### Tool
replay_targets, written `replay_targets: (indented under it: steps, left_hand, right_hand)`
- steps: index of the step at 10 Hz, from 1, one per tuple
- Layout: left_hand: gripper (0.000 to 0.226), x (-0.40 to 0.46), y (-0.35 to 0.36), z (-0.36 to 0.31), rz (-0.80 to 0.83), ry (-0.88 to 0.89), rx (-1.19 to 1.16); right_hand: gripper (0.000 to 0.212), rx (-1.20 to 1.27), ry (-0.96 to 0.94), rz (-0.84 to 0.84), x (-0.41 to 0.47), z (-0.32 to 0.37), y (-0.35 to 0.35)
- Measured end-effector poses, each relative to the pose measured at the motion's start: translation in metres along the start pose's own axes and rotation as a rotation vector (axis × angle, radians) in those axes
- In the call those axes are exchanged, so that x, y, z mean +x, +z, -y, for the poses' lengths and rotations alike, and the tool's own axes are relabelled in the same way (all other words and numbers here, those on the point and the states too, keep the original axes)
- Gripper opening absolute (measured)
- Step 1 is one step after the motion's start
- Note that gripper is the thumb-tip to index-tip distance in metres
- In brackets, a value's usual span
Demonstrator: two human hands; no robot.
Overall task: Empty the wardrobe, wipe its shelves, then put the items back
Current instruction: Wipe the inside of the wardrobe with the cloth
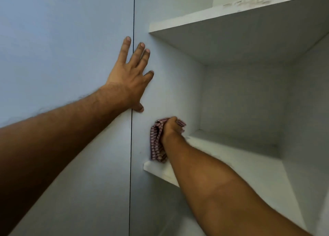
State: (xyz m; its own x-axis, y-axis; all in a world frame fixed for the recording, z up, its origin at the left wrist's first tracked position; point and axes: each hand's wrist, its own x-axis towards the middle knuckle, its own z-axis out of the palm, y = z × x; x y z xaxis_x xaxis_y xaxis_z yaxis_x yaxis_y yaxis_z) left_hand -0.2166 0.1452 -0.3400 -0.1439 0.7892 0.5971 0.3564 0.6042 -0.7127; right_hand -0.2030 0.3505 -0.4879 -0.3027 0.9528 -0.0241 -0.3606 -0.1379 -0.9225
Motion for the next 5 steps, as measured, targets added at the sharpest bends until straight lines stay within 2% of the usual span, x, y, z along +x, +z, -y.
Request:
replay_targets:
  steps: [1,2,3,4,5]
  left_hand:
    - [0.101,-0.015,0.013,-0.004,-0.023,0.073,-0.024]
    - [0.078,-0.033,0.026,-0.005,-0.063,0.082,-0.076]
    - [0.073,-0.035,0.027,-0.009,-0.074,0.050,-0.076]
    - [0.062,-0.038,0.026,-0.011,-0.110,0.016,-0.139]
    - [0.051,-0.041,0.028,-0.016,-0.147,-0.003,-0.164]
  right_hand:
    - [0.065,0.019,-0.023,0.030,-0.039,-0.008,0.006]
    - [0.061,0.156,0.003,-0.128,-0.078,-0.014,0.015]
    - [0.060,0.241,0.075,-0.146,-0.117,-0.008,0.009]
    - [0.060,0.460,0.225,-0.008,-0.155,0.009,-0.021]
    - [0.055,0.525,0.068,0.006,-0.173,0.030,-0.043]
